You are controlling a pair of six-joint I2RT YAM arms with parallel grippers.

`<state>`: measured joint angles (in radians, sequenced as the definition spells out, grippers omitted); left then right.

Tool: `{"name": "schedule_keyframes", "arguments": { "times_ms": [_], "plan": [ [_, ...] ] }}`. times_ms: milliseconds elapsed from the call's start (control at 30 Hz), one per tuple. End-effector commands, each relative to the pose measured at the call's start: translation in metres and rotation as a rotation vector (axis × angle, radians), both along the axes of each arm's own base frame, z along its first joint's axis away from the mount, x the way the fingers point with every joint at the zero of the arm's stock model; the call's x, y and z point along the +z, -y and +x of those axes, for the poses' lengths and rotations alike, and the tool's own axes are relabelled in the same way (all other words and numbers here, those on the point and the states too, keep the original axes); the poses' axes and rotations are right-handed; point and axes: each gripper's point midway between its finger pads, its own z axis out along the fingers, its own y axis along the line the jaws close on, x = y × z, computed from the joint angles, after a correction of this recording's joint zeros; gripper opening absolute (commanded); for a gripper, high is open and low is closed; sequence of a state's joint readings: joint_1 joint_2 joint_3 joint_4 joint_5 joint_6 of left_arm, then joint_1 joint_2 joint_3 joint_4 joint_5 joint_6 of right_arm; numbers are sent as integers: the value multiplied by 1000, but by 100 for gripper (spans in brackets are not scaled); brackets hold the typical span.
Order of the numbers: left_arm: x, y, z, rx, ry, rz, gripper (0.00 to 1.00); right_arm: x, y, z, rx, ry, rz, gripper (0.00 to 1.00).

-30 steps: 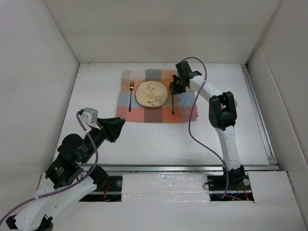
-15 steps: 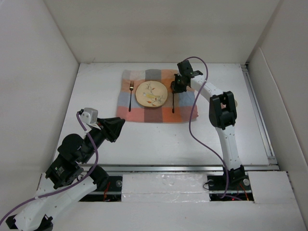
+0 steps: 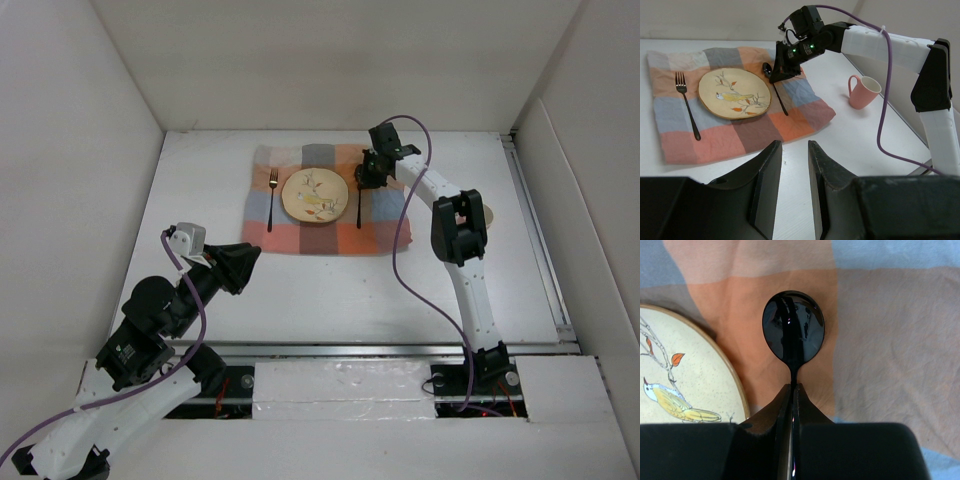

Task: Set the dinner table for one person

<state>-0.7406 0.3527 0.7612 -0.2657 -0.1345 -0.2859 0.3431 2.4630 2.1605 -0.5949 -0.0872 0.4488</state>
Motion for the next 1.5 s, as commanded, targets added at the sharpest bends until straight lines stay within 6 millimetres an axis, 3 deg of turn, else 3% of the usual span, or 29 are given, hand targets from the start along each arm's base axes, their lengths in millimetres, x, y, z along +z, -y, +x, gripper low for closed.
{"name": "schedule_keyframes", "arguments": {
  "times_ms": [0,100,167,233,300,333,367,467,500,533,567,600,633,667,700,733,767,800,833,867,900,967,1000,1033,1100,1133,1300,1467],
  "plan": [
    [8,3,4,2,27,-20,25,24,3,21,-10,80,12,10],
    [9,3,4,3,30,-21,25,18,0,18,-2,66,-7,14],
    [8,4,4,0,28,-17,25,26,2,17,-1,84,-12,28],
    [9,4,4,0,30,-20,25,29,-4,13,14,84,-6,32],
    [9,4,4,-1,28,-19,25,55,-5,14,18,134,11,34],
    [8,4,3,-3,27,-20,25,58,-4,11,21,135,13,35],
    [8,4,4,-3,26,-17,25,80,-4,10,22,167,27,36],
    [9,4,3,-6,29,-19,24,104,-2,1,36,194,31,39],
    [10,5,3,-9,31,-21,25,132,1,-4,41,239,38,40],
    [9,5,2,-12,31,-21,25,140,3,-9,39,250,39,40],
    [11,4,1,-13,34,-24,25,134,8,-18,37,233,25,40],
    [12,4,0,-16,38,-30,25,163,17,-27,15,284,18,40],
    [13,4,-1,-20,42,-32,25,171,23,-36,5,293,11,36],
    [13,4,-1,-21,44,-33,25,153,38,-48,-16,258,-20,31],
    [13,4,-2,-27,46,-34,25,154,51,-56,-52,271,-59,20],
    [14,4,-3,-29,47,-35,25,184,71,-68,-92,330,-56,14],
    [14,4,-4,-30,48,-36,25,186,84,-76,-122,342,-68,8],
    [14,6,-5,-41,48,-35,22,161,105,-94,-173,290,-119,1],
    [15,6,-5,-46,50,-37,17,184,121,-109,-212,337,-115,0],
    [15,6,-6,-46,53,-38,12,181,143,-117,-263,331,-129,0],
    [14,6,-6,-49,51,-36,4,160,159,-133,-291,286,-155,0],
    [18,4,-8,-44,60,-46,2,164,189,-152,-362,292,-153,0],
    [18,4,-8,-45,62,-46,4,159,203,-157,-405,285,-174,16],
    [18,3,-8,-46,62,-50,6,143,210,-166,-410,251,-174,24],
    [19,2,-9,-43,65,-53,12,137,222,-172,-426,229,-155,40],
    [19,2,-9,-43,65,-53,15,131,227,-175,-435,214,-162,43],
    [19,2,-11,-50,66,-55,23,121,245,-170,-457,203,-182,46],
    [18,3,-10,-50,66,-51,23,109,251,-161,-443,172,-196,46]
  ]
}}
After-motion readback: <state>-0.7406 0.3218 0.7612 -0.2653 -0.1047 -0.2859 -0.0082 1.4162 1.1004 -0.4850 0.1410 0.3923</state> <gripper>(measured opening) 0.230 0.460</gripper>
